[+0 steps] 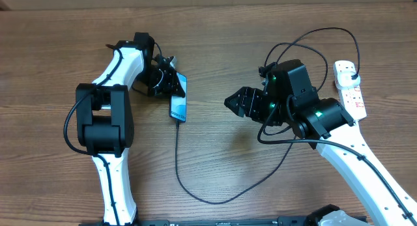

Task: Plug charger to phone and switch on socket

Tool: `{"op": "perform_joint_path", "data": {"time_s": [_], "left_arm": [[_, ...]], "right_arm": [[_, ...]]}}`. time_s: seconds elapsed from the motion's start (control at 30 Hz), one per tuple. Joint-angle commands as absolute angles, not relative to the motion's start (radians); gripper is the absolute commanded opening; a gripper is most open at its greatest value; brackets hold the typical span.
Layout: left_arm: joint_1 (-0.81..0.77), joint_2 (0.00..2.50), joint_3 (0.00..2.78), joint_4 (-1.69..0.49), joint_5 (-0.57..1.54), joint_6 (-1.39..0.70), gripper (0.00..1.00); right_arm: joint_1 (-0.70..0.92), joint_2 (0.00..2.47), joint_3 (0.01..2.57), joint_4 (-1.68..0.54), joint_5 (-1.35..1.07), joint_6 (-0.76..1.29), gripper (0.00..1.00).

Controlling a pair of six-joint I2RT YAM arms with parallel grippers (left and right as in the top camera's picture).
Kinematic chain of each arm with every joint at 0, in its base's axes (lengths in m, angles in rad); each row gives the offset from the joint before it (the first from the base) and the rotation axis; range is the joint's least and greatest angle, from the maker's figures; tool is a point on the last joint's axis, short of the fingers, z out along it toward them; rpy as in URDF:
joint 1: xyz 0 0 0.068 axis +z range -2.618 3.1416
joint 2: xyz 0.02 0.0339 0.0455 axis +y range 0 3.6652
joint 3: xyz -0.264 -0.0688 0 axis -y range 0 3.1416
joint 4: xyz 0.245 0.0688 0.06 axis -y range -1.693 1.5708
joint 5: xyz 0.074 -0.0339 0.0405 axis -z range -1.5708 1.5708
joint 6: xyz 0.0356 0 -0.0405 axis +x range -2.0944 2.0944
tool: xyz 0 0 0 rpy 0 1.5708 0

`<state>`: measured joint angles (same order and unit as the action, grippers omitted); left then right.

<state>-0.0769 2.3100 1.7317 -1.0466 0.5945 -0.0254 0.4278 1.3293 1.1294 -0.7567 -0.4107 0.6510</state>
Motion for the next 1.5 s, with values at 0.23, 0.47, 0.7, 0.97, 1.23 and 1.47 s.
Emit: {"op": "perform_joint_path", "data": {"time_s": [0.23,0.47,0.7,0.97,1.23,1.47], "left_arm": [[-0.079,2.319,1.729,-1.050,0.526,-0.023,0.38],[-0.079,2.319,1.729,-1.055,0.487,-0.023,0.20],[-0.079,2.319,1.729,-1.065,0.488,-0.042,0.09],[-0.079,2.319,1.729,-1.069,0.487,-0.041,0.43],[-0.078,2.319,1.729,-1.070,0.358,-0.062,0.44],[-0.078,2.319,1.729,-1.068,0.178,-0.094,0.57]], "right_arm": [[0.425,1.332,1.132,-0.760,-0.405,0.642,0.74],[0.425,1.332,1.132,-0.773,-0.404,0.642,0.74],[0.425,1.332,1.132,-0.773,-0.404,0.642,0.74],[0.425,1.332,1.132,-0.773,-0.404,0.642,0.75],[0.425,1.332,1.132,-0.774,-0.404,0.642,0.75],[0.425,1.332,1.132,-0.793,-0.385,0.638,0.75]]}}
